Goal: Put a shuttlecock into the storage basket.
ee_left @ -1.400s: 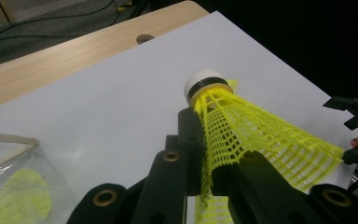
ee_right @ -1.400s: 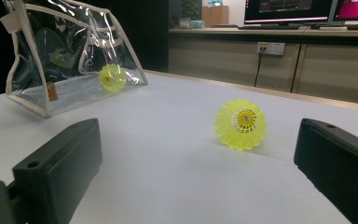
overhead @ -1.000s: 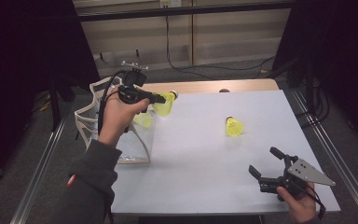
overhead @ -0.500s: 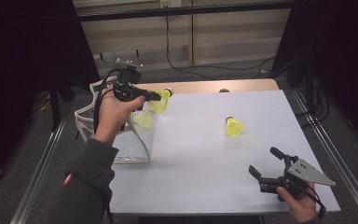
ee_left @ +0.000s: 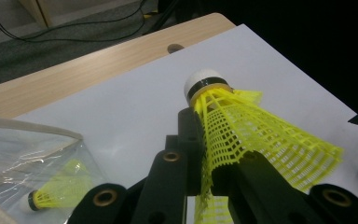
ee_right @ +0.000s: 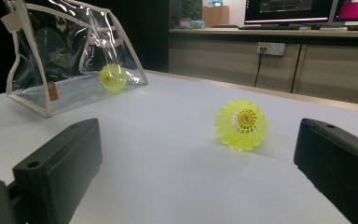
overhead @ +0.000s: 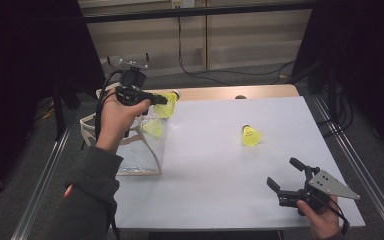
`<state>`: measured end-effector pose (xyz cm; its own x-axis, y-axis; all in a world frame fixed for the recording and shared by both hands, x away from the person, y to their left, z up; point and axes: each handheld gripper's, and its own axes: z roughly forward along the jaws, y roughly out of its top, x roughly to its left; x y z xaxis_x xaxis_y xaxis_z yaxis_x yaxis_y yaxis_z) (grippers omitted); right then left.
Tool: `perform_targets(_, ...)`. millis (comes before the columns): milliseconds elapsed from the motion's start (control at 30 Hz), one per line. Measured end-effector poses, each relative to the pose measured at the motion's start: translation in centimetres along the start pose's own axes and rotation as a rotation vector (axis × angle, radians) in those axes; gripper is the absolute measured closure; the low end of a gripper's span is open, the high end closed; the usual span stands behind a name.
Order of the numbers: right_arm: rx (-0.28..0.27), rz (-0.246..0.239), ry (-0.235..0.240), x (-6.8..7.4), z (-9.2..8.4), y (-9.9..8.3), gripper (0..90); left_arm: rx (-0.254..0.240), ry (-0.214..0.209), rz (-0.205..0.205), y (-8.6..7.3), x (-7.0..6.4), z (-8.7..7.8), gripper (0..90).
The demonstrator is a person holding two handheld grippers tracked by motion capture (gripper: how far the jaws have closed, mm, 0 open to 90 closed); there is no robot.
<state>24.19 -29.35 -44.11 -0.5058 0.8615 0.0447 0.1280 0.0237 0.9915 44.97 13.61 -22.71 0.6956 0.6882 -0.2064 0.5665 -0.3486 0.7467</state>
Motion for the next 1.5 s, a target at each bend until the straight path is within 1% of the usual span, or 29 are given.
perform_targets(167, 0.000, -0.002, 0.000, 0.0, 0.0, 0.0, 1.1, -0.005, 0.006, -0.009, 0.1, 0.2, -0.2, 87.2)
perform_targets(300, 0.001, -0.002, 0.000, 0.0, 0.0, 0.0, 1.1, 0.001, 0.013, -0.007, 0.2, 0.4, -0.3, 87.2)
perform_targets(333, 0.001, -0.001, -0.001, 0.0, 0.0, 0.0, 1.1, -0.003, 0.013, -0.014, 0.2, 0.4, -0.3, 87.2)
perform_targets(467, 0.000, -0.001, -0.001, 0.0, 0.0, 0.0, 1.1, 0.003, 0.021, -0.010, 0.2, 0.6, -0.5, 87.3)
perform_targets(533, 0.000, 0.001, -0.001, 0.0, 0.0, 0.0, 1.1, -0.004, 0.023, -0.020, 0.3, 0.7, -0.6, 87.2)
perform_targets(667, 0.000, 0.000, -0.001, 0.0, 0.0, 0.0, 1.2, 0.001, 0.028, -0.014, 0.4, 0.8, -0.8, 87.2)
perform_targets(967, -0.003, 0.000, -0.002, 0.0, 0.0, 0.0, 1.2, -0.004, 0.042, -0.022, 0.5, 1.3, -1.3, 87.3)
perform_targets(1000, -0.002, 0.000, -0.003, 0.0, -0.1, 0.0, 1.1, -0.008, 0.046, -0.027, 0.5, 1.3, -1.3, 87.2)
perform_targets(1133, -0.002, -0.001, -0.003, 0.0, -0.1, 0.0, 1.1, -0.008, 0.056, -0.023, 0.6, 1.5, -1.5, 87.2)
perform_targets(1333, -0.002, 0.003, -0.004, 0.0, -0.1, 0.0, 1.1, -0.012, 0.064, -0.039, 0.5, 1.8, -1.6, 87.3)
perform_targets(1500, -0.001, 0.003, -0.003, -0.1, -0.1, 0.0, 1.2, -0.008, 0.077, -0.037, 0.5, 2.0, -1.8, 87.3)
